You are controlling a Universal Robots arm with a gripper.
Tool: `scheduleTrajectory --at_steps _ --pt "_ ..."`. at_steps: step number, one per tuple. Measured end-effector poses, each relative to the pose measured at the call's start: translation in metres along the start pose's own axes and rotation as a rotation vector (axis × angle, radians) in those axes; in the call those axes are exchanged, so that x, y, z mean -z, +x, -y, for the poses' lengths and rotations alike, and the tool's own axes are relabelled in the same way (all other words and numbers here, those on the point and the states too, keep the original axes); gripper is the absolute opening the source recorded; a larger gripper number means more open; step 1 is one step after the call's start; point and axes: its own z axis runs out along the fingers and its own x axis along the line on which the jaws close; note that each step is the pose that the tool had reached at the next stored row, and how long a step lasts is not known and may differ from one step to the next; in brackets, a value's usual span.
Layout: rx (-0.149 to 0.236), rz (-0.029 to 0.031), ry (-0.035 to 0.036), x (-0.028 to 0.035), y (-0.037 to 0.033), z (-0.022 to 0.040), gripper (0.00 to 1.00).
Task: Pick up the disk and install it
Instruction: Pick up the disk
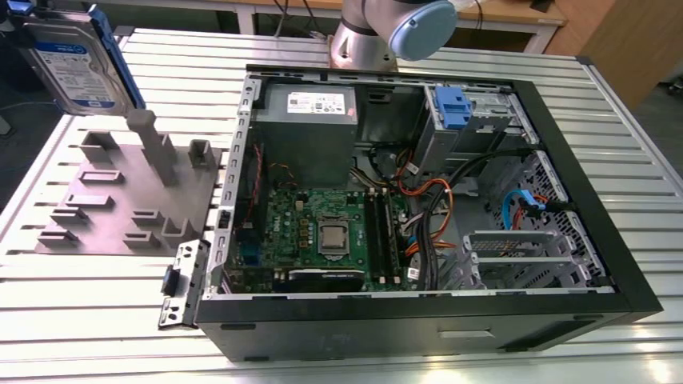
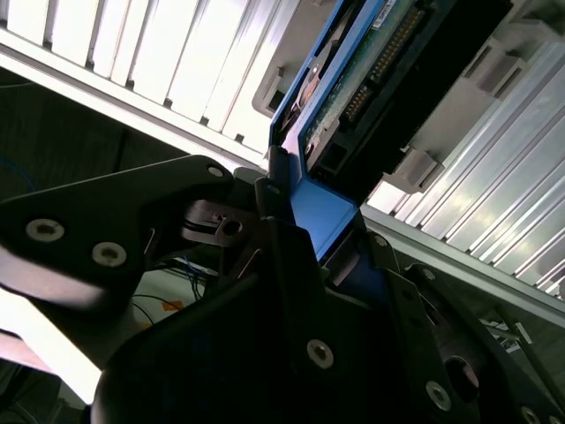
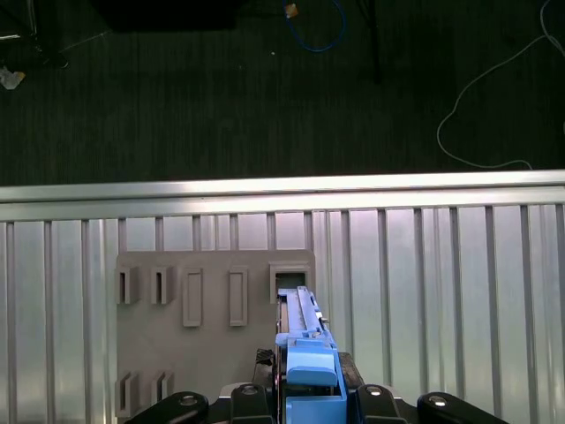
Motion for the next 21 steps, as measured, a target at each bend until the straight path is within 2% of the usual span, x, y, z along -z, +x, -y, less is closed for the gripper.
scheduleTrajectory --at_steps 21 --pt "0.0 0.0 0.0 0.0037 -0.0001 0.0 0.36"
